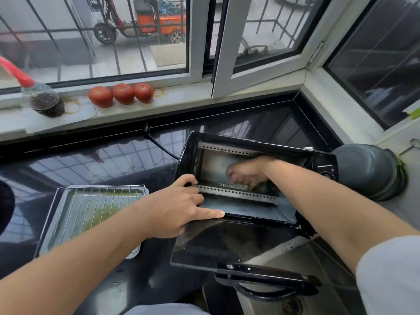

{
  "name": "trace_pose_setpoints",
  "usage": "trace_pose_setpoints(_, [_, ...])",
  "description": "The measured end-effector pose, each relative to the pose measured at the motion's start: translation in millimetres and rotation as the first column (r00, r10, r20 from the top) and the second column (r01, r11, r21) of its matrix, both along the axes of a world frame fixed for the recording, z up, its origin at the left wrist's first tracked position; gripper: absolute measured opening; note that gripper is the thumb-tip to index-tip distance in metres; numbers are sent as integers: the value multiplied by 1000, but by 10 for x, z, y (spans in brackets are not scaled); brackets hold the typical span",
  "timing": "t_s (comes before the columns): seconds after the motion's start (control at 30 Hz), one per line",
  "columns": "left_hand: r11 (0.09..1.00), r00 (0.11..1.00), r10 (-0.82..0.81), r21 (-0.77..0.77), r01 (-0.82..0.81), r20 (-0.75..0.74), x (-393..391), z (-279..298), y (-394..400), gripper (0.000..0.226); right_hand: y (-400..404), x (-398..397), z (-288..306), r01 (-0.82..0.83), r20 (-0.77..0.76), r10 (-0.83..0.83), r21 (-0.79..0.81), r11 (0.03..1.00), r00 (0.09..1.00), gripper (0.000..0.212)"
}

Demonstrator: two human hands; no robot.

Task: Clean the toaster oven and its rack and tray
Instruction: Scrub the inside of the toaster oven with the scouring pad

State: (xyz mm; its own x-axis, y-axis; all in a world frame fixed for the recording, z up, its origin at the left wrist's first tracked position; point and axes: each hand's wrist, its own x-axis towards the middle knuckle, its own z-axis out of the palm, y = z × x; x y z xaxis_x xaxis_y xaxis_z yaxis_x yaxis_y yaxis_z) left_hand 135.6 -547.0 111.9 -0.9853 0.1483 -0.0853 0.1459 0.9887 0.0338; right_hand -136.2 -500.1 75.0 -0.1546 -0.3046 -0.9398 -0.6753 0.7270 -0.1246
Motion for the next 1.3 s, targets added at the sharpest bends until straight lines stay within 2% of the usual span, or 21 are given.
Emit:
trace_pose_setpoints(0.03, [1000,1000,-6,-7,6,5,-2,-8,-1,77,3,-23,-24,17,7,-17,20,1000,1000,51])
trace_pose_setpoints(0.07, [1000,1000,-9,-3,9,16,-9,-11,0,78,28,-32,-22,-11,-47,13,41,999,999,49])
trace_pose_setpoints(0.13, [1000,1000,-2,25,1,24,-26,0,-4,78,96,-28,4,-189,-165,205,109,976,965,45])
trace_pose_setpoints(0.2, [999,1000,13,42,-13,4,-42,32,-14,82,101,-21,54,-247,-176,266,120,961,948,49])
trace_pose_setpoints(0.3, [999,1000,-7,34,8,-9,-18,18,-3,84,57,-122,-116,-73,-53,76,57,996,996,56])
trace_pose_setpoints(0.33, [1000,1000,-12,27,13,-19,-10,2,12,83,67,-131,-139,-47,-57,51,67,997,997,58])
trace_pose_setpoints(0.4, [1000,999,-17,5,17,-27,-6,-13,4,82,97,-152,-123,-44,-121,56,98,994,991,65])
trace_pose_setpoints(0.47, [1000,999,-25,4,25,-31,-14,-20,-1,83,134,-132,-85,-114,-177,131,100,988,975,67])
trace_pose_setpoints(0.57, [1000,999,-26,-16,26,-31,-29,-7,-27,86,90,-170,-134,45,-6,-45,67,997,999,80])
trace_pose_setpoints(0.63, [999,999,-34,-20,34,-18,-26,-7,-22,87,97,-176,-141,90,58,-94,67,994,994,80])
trace_pose_setpoints(0.73, [999,999,-37,-10,37,10,-31,-5,-20,90,95,-184,-134,3,-86,3,70,998,996,76])
trace_pose_setpoints(0.87, [999,999,-33,-25,33,5,-28,-11,-33,90,-56,-35,-209,188,189,-185,1,982,964,83])
trace_pose_setpoints(0.93, [998,999,-45,-33,46,24,-12,-16,-9,90,-128,91,-224,214,228,-210,11,977,951,86])
trace_pose_setpoints(1.03, [999,999,-39,-29,40,34,-7,-8,0,90,-252,204,-285,202,212,-196,-3,979,957,80])
trace_pose_setpoints(1.17, [999,1000,-18,-27,19,23,-16,-1,-1,86,-426,359,-388,305,393,-269,-31,952,879,77])
trace_pose_setpoints(1.23, [1000,999,-8,-15,9,50,-15,12,2,86,-377,340,-478,392,408,-348,-28,919,844,70])
trace_pose_setpoints(1.3, [1000,998,-9,-1,10,68,-23,24,7,86,-258,180,-520,413,334,-376,-47,909,864,58])
